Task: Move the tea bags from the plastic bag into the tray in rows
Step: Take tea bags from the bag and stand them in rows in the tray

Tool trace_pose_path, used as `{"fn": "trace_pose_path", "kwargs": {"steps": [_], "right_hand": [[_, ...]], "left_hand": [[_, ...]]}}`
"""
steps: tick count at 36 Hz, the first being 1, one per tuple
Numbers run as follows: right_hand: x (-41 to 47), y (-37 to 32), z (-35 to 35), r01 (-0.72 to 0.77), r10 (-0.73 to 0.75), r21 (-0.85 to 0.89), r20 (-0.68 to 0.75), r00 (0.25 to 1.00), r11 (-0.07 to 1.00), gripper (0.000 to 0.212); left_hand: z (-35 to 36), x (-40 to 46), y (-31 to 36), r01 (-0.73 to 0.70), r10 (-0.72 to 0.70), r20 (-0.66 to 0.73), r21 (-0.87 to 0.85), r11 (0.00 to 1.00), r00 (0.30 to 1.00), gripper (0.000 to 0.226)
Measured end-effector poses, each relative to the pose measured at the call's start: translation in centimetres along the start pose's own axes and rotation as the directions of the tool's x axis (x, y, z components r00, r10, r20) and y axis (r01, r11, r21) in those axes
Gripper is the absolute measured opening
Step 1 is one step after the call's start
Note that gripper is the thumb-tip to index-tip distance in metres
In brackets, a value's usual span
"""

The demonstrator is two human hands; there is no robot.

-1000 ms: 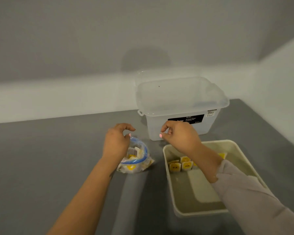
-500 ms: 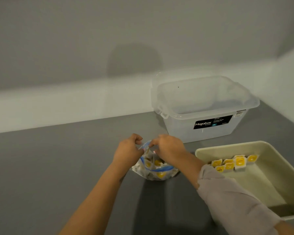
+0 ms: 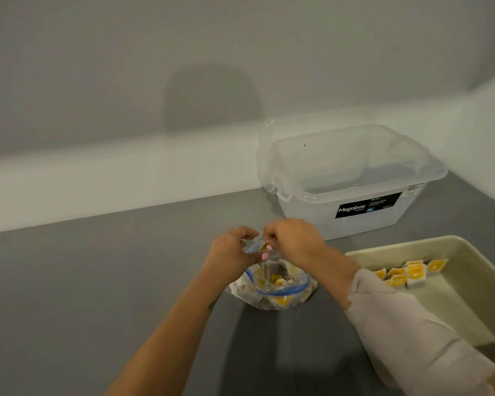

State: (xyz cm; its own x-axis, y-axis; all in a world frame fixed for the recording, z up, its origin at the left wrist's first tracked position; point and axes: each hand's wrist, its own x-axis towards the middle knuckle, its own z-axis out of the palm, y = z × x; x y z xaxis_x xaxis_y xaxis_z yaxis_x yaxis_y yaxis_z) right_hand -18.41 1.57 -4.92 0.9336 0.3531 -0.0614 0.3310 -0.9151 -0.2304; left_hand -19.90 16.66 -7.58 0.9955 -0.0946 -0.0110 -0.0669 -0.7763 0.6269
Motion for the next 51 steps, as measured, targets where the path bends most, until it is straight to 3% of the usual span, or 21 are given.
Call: {"fn": "trace_pose_path", "kwargs": {"steps": [6,13,17,22,27,32,36,43,51], "right_hand": [[0.2,-0.1,-2.2,-0.035,0.050,0.152,-0.097,0.994,0.988,0.008],[0.2,0.1,-1.3,-0.210,0.248,0.385,-0.051,0.967,0.899,0.024],[0.4,0.1,1.1,-0.263,0.249,0.205,0.093,0.964,0.943,0.009],[1.6,-1.2,3.1,-0.347,0.326,0.005,0.333,0.885,0.938,0.033],[2.3,-1.4,4.6,-0.375,0.386,-0.110,0.407,0.828,0.920,0.043],[3.0,-1.8,5.0,-0.429,0.426,-0.102,0.448,0.786,0.898,0.045],[2.9,-1.5,5.3,-0.366,0.376,-0.106,0.406,0.833,0.925,0.040],[0.8,-1.2,3.9,-0.144,0.192,-0.223,0.211,0.958,0.964,0.029],[-0.1,-0.7,3.1,-0.073,0.104,-0.168,0.183,0.977,0.983,0.043]], "left_hand": [[0.5,0.5,0.8,-0.024,0.024,0.026,0.005,1.000,0.999,0.028],[0.2,0.8,-0.1,0.004,-0.004,0.001,-0.052,0.999,1.000,0.024],[-0.1,0.5,-0.8,0.017,-0.018,-0.026,-0.058,0.998,0.999,0.026],[-0.1,0.2,-1.3,0.043,-0.044,-0.016,-0.070,0.997,0.999,0.031],[0.0,0.1,-2.0,0.061,-0.061,0.000,-0.113,0.992,0.998,0.031],[0.1,0.1,-2.4,0.059,-0.057,0.017,-0.118,0.991,0.998,0.033],[0.1,0.1,-2.6,0.057,-0.055,0.025,-0.127,0.990,0.998,0.034],[0.2,0.2,-2.9,0.056,-0.053,0.028,-0.115,0.992,0.998,0.031],[0.4,0.4,-3.0,0.056,-0.053,0.027,-0.128,0.990,0.998,0.029]]}}
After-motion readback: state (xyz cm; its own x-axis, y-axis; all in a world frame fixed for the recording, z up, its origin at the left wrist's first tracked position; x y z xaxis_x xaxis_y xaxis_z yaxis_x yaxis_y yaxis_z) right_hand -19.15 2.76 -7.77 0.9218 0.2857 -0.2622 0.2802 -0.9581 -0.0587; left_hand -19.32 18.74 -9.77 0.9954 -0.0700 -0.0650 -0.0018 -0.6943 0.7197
